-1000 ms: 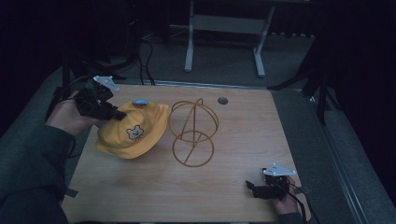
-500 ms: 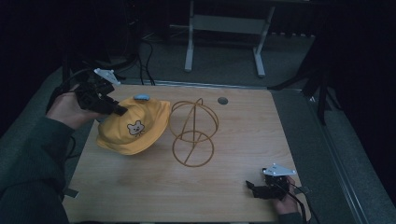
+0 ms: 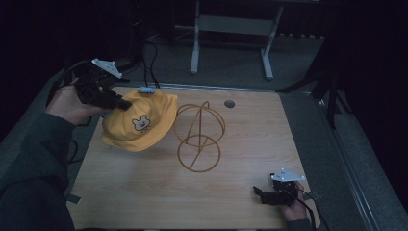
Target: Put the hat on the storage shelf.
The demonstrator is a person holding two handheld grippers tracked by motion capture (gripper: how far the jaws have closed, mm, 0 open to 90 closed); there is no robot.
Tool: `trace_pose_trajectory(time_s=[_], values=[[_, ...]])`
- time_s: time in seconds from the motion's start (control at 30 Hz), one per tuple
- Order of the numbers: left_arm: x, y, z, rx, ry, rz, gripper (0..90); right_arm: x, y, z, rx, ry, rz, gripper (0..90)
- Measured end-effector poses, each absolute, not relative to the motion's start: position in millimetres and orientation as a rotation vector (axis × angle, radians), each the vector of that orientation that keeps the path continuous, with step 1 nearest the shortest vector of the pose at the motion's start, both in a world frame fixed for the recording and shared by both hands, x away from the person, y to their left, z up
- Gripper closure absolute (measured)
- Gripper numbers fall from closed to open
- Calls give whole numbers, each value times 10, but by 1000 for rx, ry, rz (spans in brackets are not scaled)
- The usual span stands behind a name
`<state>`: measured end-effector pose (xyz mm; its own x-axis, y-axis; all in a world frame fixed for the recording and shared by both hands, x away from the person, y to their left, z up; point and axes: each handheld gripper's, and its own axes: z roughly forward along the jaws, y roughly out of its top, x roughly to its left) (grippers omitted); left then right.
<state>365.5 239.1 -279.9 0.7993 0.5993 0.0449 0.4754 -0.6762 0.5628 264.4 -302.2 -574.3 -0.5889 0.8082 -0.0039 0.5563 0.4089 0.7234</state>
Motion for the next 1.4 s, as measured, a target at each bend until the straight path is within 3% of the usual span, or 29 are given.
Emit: trace_pose_trajectory(time_s=[0.93, 1.4], values=[[3755, 2238, -2434, 2390, 731, 327, 807, 2643, -3024, -5743, 1172, 2319, 984, 111], [3772, 1952, -2271, 2382, 632, 304, 806, 2643, -3026, -5744, 1166, 2319, 985, 110]])
